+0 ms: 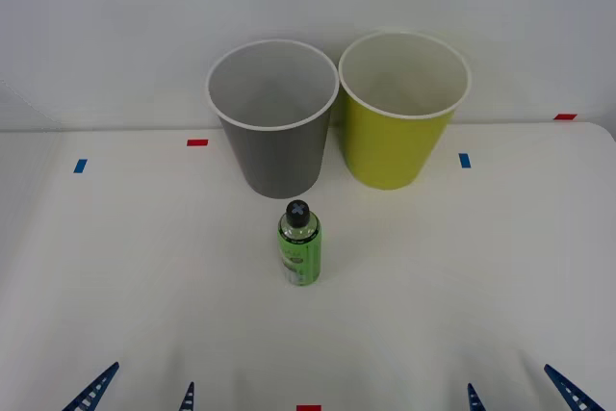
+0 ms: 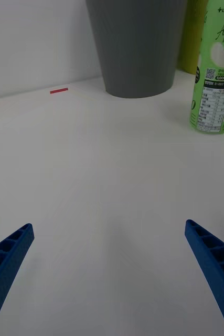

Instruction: Put cans in the gray bin and PET bottles in the light green bin.

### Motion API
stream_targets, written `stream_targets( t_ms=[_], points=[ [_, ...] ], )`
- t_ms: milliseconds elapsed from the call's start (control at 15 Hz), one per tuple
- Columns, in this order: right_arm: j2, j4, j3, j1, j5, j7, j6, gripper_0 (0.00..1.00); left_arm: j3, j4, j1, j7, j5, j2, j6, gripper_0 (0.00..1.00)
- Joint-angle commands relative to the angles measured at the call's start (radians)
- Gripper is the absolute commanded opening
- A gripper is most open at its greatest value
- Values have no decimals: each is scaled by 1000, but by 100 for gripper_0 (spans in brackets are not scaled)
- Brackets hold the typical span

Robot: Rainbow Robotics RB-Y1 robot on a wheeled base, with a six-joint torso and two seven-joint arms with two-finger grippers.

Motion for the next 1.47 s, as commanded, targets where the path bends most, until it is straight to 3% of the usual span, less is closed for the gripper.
stream_targets(
  t_ms=[67, 1067, 1333, 1467],
  points=[
    [0, 0, 0, 0, 0, 0, 0, 100, 0, 0, 0, 0, 0, 0, 0, 100],
    [0, 0, 0, 0, 0, 0, 0, 100, -11, 38, -14, 0, 0, -11, 14, 100],
    [0, 0, 0, 0, 0, 0, 0, 100, -18, 67, -31, 3, 0, 14, -110, 100],
    [0, 0, 0, 0, 0, 0, 0, 100, -58, 67, -74, 9, 44, 64, -146, 100]
  ],
)
